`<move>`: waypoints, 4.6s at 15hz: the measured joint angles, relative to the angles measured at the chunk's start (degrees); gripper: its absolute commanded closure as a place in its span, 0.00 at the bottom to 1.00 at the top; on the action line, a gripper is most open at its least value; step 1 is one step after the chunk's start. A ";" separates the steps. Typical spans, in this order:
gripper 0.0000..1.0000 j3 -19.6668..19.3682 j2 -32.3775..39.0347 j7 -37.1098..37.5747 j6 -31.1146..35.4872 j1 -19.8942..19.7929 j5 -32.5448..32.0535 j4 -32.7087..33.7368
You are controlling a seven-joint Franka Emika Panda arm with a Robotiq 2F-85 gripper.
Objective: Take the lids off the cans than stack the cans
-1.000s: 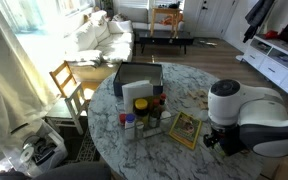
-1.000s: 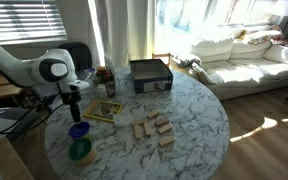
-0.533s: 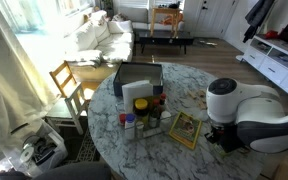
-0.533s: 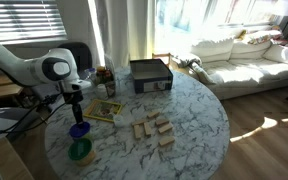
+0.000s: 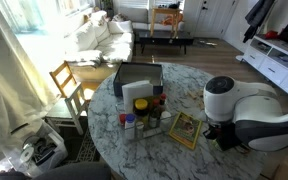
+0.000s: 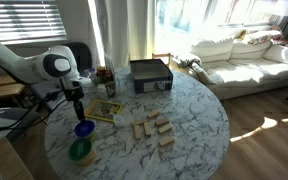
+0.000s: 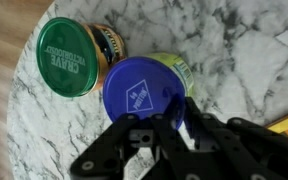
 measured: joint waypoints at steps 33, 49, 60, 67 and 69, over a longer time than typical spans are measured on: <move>0.97 9.54 -9.94 -0.52 -7.01 6.54 9.60 -2.06; 0.01 5.76 -7.20 -9.37 0.80 5.47 16.52 -3.05; 0.00 2.50 -14.29 -10.72 -2.26 -1.68 7.74 -4.54; 0.00 -1.72 -10.34 -4.56 -3.45 -7.15 9.18 -1.46; 0.00 -3.76 -8.42 -3.95 -3.55 -8.56 11.29 -0.03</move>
